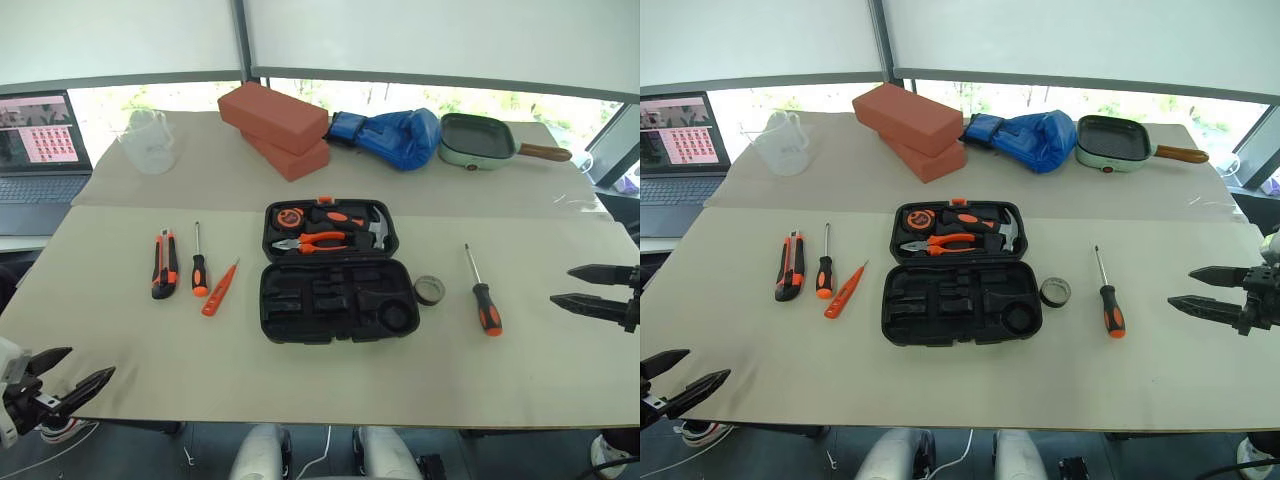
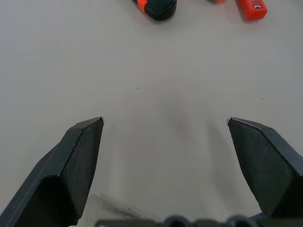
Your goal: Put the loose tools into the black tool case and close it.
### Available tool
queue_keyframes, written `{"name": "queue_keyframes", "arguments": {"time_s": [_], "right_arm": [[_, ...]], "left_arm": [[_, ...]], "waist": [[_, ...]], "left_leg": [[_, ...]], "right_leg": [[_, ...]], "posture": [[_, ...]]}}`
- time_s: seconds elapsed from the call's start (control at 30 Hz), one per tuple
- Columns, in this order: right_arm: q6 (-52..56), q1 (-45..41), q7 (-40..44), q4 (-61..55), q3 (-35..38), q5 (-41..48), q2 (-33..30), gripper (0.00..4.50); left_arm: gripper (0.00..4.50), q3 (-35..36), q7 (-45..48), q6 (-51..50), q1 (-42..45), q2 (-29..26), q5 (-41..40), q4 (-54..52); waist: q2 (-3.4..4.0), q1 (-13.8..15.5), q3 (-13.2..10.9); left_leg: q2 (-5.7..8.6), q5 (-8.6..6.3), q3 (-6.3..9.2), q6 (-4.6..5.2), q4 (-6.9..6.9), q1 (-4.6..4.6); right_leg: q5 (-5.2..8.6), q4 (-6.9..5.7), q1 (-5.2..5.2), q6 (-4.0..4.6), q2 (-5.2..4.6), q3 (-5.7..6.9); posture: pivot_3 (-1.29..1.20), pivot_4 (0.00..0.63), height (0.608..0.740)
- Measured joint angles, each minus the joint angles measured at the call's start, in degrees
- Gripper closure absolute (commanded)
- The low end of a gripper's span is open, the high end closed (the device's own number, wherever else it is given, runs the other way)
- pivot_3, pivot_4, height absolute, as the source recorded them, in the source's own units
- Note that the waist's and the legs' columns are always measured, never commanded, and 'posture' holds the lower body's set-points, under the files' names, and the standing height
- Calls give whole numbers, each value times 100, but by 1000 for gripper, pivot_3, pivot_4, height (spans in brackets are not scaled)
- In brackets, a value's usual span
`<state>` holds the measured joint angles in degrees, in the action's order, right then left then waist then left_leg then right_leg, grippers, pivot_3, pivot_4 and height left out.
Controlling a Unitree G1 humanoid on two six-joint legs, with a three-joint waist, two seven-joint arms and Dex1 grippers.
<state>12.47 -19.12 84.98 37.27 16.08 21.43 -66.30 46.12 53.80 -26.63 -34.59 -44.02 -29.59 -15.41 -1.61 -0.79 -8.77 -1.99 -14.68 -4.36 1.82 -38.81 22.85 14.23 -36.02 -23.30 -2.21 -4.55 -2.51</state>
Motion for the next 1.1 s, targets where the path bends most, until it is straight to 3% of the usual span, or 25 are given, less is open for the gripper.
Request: {"name": "queue_keyframes", "arguments": {"time_s": [0.23, 0.43, 0.53, 0.67, 0.77, 0.87, 0.93, 1.1], "right_arm": [[-312, 391, -73, 67, 109, -2, 4, 104], [-424, 477, -372, -474, 485, 144, 90, 104], [-122, 537, -543, -1364, 610, 386, 203, 104], [669, 698, -854, -3382, 574, 1006, 513, 104], [1042, 639, -1097, -4345, 486, 1357, 640, 104], [1244, 470, -1407, -4984, 266, 1489, 844, 104], [1391, 274, -1644, -5411, 26, 1588, 1001, 104], [1715, -60, -1900, -6093, -247, 1932, 1132, 104]], "left_arm": [[0, -113, -102, -261, 276, -106, 6, 17], [0, -263, -517, -1330, 1076, -365, -369, -287], [0, -377, -971, -1988, 1976, -599, -663, -407], [0, -1109, -1951, -3455, 4151, -844, -1037, -123], [0, -1522, -2459, -4448, 5217, -816, -1254, 34], [0, -2027, -2935, -5284, 6088, -650, -1228, 254], [0, -2207, -3293, -5940, 6746, -222, -1167, 471], [0, -2720, -3854, -6530, 7374, 152, -736, 1116]], "waist": [[1, 35, 0], [1, -2, 1], [1, 0, 1], [-1, 33, -1], [-7, 27, -4], [-14, 15, -8], [-19, 22, -10], [-24, 10, -14]], "left_leg": [[3, 0, 0, 0, -2, 0], [-2, 1, 2, 0, -4, -3], [-1, 1, 4, 0, -4, -4], [8, 4, 27, -3, -13, 7], [16, 2, 31, -1, -12, 16], [20, 3, 35, -2, -13, 29], [23, 4, 39, -3, -16, 34], [27, 6, 44, -7, -15, 36]], "right_leg": [[-3, -2, 2, -6, -1, 3], [-5, -13, 3, -8, 11, 0], [-5, -17, 4, -9, 12, 0], [-12, -22, 6, -21, 19, 4], [-17, -12, 5, -34, 13, 4], [-18, -10, -2, -36, 13, 7], [-18, -12, -7, -36, 14, 9], [-18, -13, -11, -36, 14, 10]], "posture": [[0, 150, 738], [0, 150, 738], [0, 150, 738], [0, 150, 738], [0, 150, 738], [0, 150, 738], [0, 150, 738], [0, 150, 738]]}}
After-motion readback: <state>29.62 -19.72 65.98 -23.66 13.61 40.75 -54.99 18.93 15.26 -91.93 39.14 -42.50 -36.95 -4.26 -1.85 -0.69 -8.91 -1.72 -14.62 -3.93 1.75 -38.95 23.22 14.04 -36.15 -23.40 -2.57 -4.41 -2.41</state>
